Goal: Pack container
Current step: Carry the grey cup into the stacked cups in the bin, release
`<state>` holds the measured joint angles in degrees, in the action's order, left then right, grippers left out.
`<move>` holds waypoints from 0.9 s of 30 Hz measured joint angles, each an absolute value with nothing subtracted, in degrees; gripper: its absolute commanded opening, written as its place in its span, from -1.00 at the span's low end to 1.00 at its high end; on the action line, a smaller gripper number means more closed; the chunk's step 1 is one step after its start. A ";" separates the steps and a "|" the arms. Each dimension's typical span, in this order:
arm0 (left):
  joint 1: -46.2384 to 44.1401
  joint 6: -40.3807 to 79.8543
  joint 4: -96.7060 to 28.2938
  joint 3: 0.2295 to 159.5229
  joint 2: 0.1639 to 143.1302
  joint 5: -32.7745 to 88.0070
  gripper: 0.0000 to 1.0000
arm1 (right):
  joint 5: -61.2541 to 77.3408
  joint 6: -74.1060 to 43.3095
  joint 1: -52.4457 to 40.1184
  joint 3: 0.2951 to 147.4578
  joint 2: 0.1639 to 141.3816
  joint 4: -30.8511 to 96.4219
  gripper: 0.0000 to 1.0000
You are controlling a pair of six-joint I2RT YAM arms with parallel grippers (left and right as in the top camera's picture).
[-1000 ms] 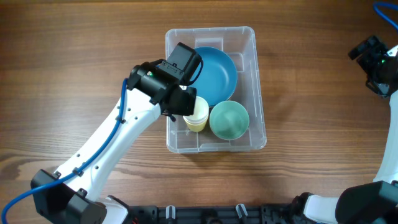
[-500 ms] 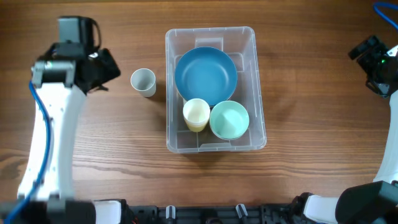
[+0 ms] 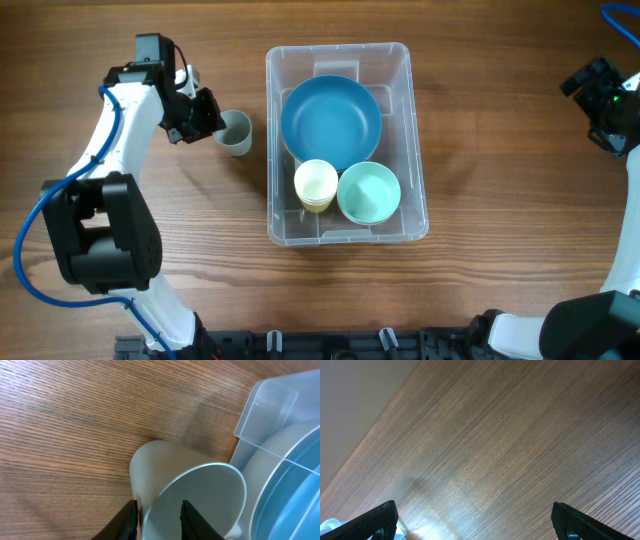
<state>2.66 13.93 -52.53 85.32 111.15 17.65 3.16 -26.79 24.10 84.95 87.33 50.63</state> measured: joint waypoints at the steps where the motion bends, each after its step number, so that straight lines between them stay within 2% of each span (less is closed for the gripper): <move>1: 2.46 13.96 -52.77 85.32 111.24 17.52 -0.92 | 3.16 -26.79 24.10 84.95 87.33 50.61 0.99; 12: 2.04 13.13 -56.86 85.32 110.02 15.31 -0.92 | 3.16 -26.79 24.10 84.95 87.33 50.61 0.99; 19: 1.54 13.13 -61.89 85.34 94.78 13.76 -0.92 | 3.16 -26.79 24.10 84.95 87.33 50.61 0.99; 22: -1.28 13.13 -64.82 85.34 87.57 13.34 -0.92 | 3.14 -26.79 24.10 84.95 87.33 50.61 1.00; 27: -13.91 13.08 -68.05 85.45 79.09 10.61 -0.92 | 3.16 -26.79 24.10 84.95 87.33 50.63 0.99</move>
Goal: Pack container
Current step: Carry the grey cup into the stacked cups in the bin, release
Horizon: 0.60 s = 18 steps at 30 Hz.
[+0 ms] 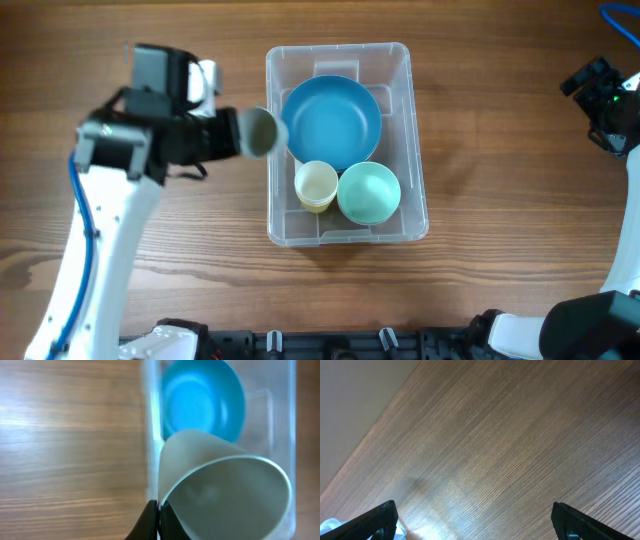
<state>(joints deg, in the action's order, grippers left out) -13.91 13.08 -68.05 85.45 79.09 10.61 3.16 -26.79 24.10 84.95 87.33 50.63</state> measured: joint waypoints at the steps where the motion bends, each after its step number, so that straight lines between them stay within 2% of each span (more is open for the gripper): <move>1: -15.53 13.08 -68.73 85.47 78.83 9.89 -0.92 | 3.16 -26.79 24.10 84.95 87.33 50.61 0.99; 6: -23.99 13.17 -70.85 85.43 79.55 4.71 -0.92 | 3.16 -26.79 24.10 84.95 87.33 50.61 0.99; 13: -28.16 13.19 -70.78 84.86 85.17 2.13 -0.92 | 3.16 -26.79 24.10 84.95 87.33 50.61 0.99; 14: -28.53 13.19 -70.59 84.79 86.41 1.96 -0.84 | 3.14 -26.79 24.10 84.95 87.33 50.61 0.99; 17: -29.36 13.04 -69.23 84.68 90.04 1.83 -0.28 | 3.16 -26.79 24.10 84.95 87.33 50.63 0.99; 18: -29.61 13.34 -68.77 84.68 91.18 1.72 0.43 | 3.16 -26.79 24.10 84.95 87.33 50.61 0.99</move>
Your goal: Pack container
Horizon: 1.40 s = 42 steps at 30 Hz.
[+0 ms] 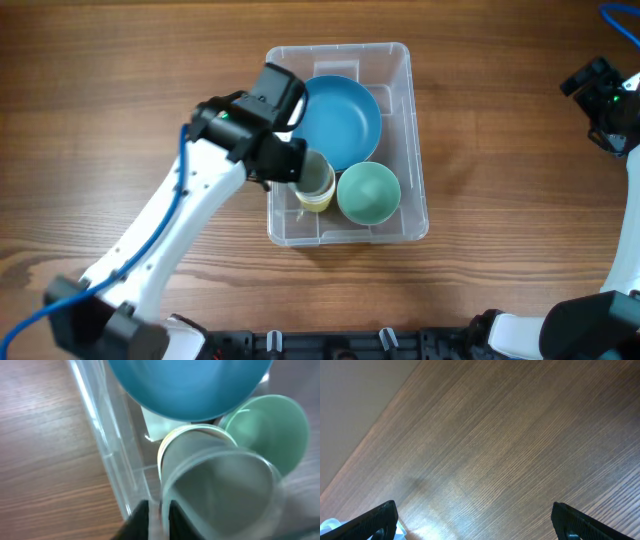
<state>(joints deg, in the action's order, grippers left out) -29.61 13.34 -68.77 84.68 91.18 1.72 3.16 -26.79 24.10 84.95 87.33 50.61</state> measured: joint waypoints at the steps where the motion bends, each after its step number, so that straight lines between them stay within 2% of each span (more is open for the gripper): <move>1: -29.74 13.34 -68.58 84.66 91.90 1.56 0.99 | 3.16 -26.79 24.10 84.95 87.33 50.61 1.00; 7: -28.60 18.20 -69.06 84.60 92.01 -1.37 0.99 | 3.16 -26.79 24.10 84.95 87.33 50.61 0.99; 14: -18.35 20.99 -69.06 85.69 82.48 -3.64 1.00 | 3.16 -26.79 24.10 84.95 87.33 50.63 0.99; 20: -17.76 21.98 -70.13 85.91 75.33 -3.64 1.00 | 3.16 -26.79 24.10 84.95 87.33 50.61 0.99; 26: -17.76 21.26 -79.20 85.91 67.26 -4.89 1.00 | 3.16 -26.79 24.10 84.95 87.33 50.61 0.99; 35: -17.76 21.08 -77.21 86.02 48.51 -12.03 1.00 | 3.16 -26.79 24.10 84.95 87.33 50.61 0.99; 42: -11.88 20.64 -66.96 77.21 37.36 -17.34 0.99 | 3.16 -26.79 24.10 84.95 87.33 50.65 0.99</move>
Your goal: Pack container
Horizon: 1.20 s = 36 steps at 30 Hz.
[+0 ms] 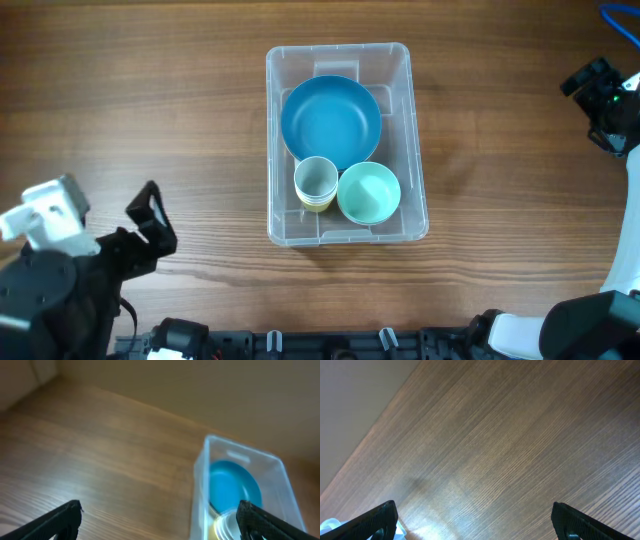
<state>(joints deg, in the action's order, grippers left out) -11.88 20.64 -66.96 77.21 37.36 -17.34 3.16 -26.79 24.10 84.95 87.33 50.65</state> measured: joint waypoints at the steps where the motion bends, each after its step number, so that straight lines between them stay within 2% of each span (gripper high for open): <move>1: -10.68 20.60 -63.68 73.60 35.29 -17.69 1.00 | 3.16 -26.79 24.10 84.95 87.33 50.59 1.00; 10: -7.29 20.45 -39.92 40.12 20.73 -17.19 1.00 | 3.14 -26.79 24.10 84.95 87.33 50.61 1.00; 15: -5.98 20.49 -33.78 28.42 15.31 -16.21 0.99 | 3.16 -26.79 24.10 84.95 87.33 50.63 0.99; 25: -1.37 20.47 -34.46 22.46 7.38 -15.97 1.00 | 3.16 -26.79 24.10 84.95 87.33 50.61 0.99; 36: -1.32 20.49 -46.04 22.44 3.66 -15.99 1.00 | 3.16 -26.79 24.10 84.95 87.33 50.61 1.00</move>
<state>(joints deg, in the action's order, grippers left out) -1.32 20.49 -46.04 22.44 3.66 -15.99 3.16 -26.79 24.10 84.95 87.33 50.61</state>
